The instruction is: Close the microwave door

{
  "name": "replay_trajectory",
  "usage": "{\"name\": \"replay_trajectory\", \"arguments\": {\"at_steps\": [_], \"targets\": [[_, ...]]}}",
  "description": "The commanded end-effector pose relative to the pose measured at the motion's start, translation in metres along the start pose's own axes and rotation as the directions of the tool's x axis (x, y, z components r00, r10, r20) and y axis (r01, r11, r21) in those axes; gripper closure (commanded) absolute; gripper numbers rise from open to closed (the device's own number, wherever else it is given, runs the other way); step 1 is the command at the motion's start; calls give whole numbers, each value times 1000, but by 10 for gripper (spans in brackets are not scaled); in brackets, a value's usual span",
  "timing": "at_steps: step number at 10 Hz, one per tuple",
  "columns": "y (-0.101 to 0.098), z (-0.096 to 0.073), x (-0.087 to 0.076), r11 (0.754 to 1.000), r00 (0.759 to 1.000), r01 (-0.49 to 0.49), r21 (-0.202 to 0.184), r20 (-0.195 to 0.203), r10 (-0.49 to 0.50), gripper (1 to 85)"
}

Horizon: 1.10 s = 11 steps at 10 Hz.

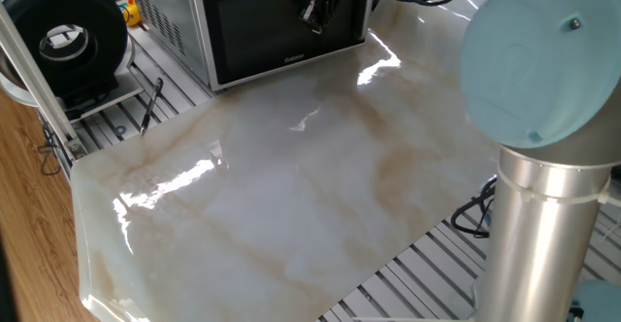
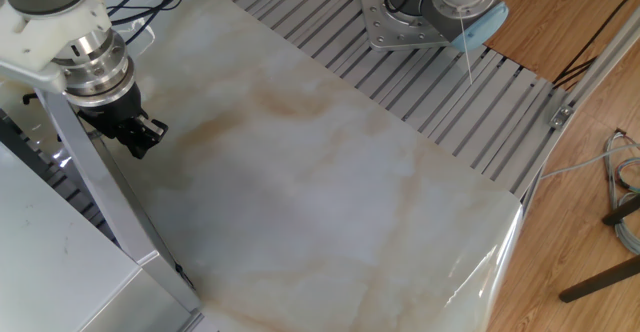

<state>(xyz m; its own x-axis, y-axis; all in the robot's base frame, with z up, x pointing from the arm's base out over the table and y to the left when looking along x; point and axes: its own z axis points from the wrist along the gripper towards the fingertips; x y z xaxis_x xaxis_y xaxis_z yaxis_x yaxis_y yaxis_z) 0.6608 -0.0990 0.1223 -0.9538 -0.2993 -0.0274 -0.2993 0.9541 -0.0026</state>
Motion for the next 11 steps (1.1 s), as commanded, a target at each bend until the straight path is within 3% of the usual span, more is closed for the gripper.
{"name": "replay_trajectory", "arguments": {"at_steps": [1, 11], "targets": [[-1, -3, -5, 1000, 1000, 5, -8, -2, -5, 843], [-4, -13, -24, 999, 999, 31, -25, -27, -31, 843]]}}
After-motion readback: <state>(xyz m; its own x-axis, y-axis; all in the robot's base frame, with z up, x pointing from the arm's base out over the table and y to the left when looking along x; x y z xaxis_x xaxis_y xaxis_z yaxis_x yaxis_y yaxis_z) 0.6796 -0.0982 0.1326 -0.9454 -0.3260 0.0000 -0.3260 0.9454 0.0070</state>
